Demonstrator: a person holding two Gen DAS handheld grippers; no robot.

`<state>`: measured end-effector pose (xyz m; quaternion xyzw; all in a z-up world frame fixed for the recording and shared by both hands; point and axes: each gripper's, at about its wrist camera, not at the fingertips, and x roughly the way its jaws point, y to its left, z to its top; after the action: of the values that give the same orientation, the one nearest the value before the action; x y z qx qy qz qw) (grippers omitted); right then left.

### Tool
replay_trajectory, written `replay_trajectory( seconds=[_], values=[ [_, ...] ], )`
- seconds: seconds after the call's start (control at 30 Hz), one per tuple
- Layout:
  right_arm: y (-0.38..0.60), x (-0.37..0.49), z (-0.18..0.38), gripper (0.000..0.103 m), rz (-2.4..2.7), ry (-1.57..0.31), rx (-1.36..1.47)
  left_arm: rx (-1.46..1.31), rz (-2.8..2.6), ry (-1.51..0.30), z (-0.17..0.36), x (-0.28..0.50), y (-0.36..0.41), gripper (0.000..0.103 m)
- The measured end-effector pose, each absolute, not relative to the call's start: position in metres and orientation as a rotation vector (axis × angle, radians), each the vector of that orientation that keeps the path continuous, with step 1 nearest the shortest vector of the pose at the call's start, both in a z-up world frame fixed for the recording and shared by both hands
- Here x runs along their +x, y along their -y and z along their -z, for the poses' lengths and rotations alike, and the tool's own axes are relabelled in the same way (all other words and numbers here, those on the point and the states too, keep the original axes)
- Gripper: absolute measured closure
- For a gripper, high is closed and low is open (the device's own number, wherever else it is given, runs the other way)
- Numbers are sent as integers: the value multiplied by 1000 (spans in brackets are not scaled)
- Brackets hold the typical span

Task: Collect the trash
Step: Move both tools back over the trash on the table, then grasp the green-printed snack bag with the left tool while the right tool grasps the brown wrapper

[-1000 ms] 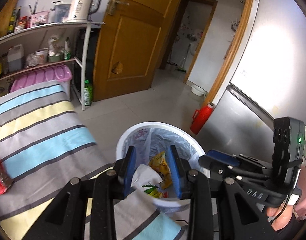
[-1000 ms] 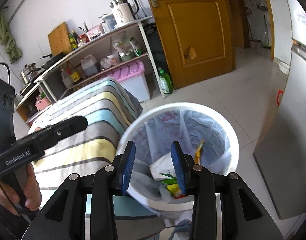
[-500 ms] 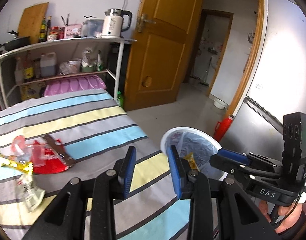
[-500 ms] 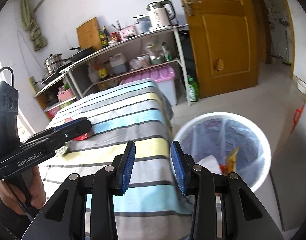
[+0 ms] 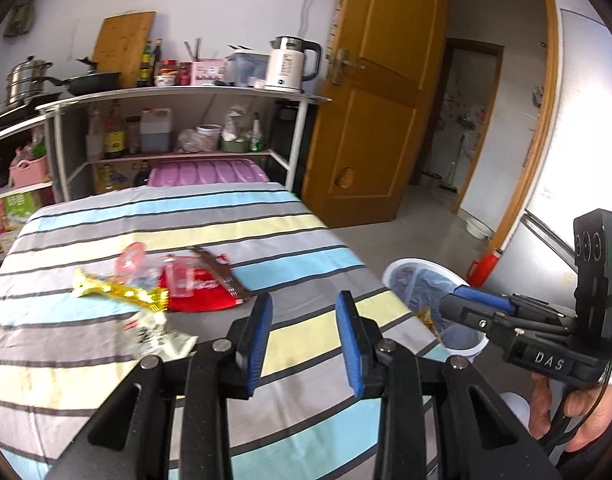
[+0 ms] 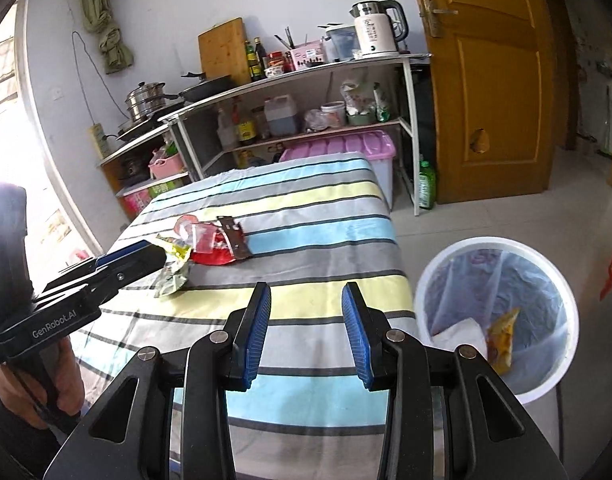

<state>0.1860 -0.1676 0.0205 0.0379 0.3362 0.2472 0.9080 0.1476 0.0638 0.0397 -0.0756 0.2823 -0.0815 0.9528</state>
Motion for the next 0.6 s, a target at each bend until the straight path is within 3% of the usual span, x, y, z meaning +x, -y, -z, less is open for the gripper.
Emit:
replay_trajectory(
  seconds=[0.2, 0.6],
  values=[
    [150, 190, -21, 65, -554, -716, 75, -174, 92, -575, -35, 136, -91, 68],
    [104, 205, -22, 65, -626, -716, -3, -228, -50, -626, -9, 143, -140, 51]
  ],
)
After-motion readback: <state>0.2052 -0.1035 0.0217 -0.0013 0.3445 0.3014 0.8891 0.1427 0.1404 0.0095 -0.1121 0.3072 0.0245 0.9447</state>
